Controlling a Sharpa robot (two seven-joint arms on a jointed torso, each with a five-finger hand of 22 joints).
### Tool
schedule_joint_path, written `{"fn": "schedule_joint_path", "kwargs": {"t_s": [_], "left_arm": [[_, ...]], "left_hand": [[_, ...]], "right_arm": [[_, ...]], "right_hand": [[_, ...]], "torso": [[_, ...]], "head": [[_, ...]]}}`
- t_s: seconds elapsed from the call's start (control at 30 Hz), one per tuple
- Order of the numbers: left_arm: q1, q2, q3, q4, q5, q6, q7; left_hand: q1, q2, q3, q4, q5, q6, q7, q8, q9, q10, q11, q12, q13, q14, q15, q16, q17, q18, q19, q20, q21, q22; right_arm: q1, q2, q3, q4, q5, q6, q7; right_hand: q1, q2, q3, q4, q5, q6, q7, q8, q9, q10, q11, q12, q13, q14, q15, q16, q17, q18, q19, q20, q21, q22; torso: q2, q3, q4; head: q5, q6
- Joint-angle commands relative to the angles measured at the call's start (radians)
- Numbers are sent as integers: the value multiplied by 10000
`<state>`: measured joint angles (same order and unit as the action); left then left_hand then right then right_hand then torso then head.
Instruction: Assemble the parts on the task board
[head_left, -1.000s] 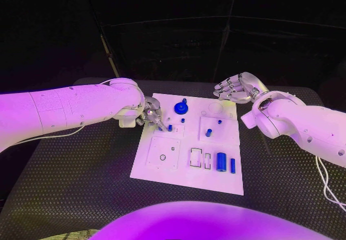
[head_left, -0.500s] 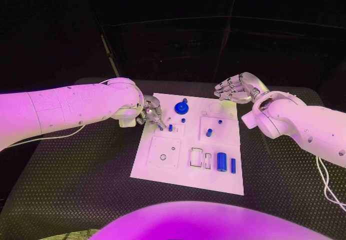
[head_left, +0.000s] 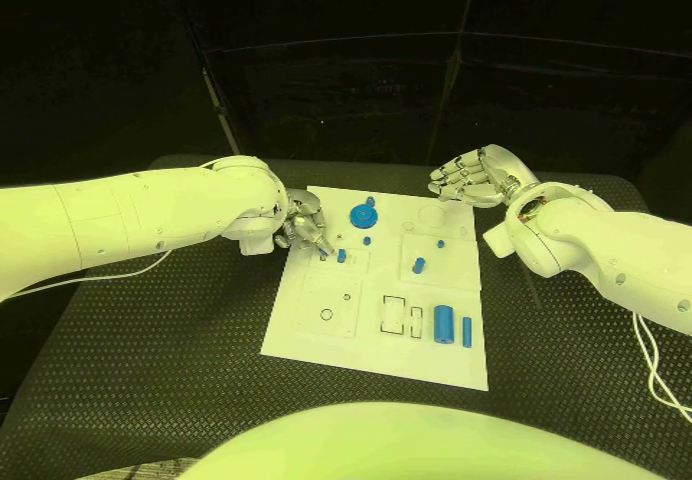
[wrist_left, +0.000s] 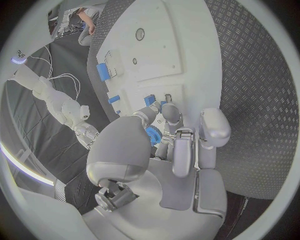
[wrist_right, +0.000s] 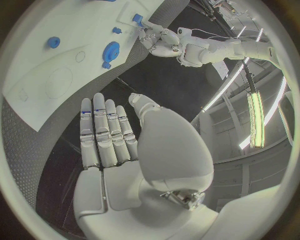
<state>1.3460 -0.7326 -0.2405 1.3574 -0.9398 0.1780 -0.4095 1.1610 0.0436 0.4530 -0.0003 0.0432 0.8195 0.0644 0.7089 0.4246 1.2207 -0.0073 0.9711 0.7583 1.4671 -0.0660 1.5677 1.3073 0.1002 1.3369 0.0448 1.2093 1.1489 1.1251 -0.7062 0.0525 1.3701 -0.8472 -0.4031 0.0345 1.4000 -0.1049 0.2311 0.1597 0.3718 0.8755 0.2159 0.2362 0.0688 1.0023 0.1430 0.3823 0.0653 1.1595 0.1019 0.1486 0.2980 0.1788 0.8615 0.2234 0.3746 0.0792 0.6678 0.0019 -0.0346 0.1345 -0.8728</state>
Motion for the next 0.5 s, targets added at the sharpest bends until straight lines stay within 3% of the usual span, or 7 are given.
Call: {"fn": "schedule_joint_path", "kwargs": {"t_s": [0.03,0.5], "left_arm": [[11,8,6,-7,114,-40,149],[13,186,6,-222,113,-11,-98]], "left_hand": [[-80,-14,939,-861,44,52,25,31,18,54,-4,-49,-16,1037,13,30,2635,12,-17,8,-30,6],[-124,-21,1062,-865,43,43,28,58,35,74,-3,-32,3,1037,12,30,2635,10,-11,8,-24,19]], "right_arm": [[16,13,5,9,17,79,76],[16,24,4,8,17,80,78]], "right_hand": [[-52,24,50,-12,33,-65,37,-43,8,4,79,-41,-10,41,10,-29,-10,45,63,11,-33,-10],[-47,25,53,-18,40,-67,37,-43,8,2,78,-42,-11,42,10,-36,-13,45,66,11,-42,-13]], "torso": [[2,2,-6],[0,5,-8]], "head": [[8,2],[9,2]]}}
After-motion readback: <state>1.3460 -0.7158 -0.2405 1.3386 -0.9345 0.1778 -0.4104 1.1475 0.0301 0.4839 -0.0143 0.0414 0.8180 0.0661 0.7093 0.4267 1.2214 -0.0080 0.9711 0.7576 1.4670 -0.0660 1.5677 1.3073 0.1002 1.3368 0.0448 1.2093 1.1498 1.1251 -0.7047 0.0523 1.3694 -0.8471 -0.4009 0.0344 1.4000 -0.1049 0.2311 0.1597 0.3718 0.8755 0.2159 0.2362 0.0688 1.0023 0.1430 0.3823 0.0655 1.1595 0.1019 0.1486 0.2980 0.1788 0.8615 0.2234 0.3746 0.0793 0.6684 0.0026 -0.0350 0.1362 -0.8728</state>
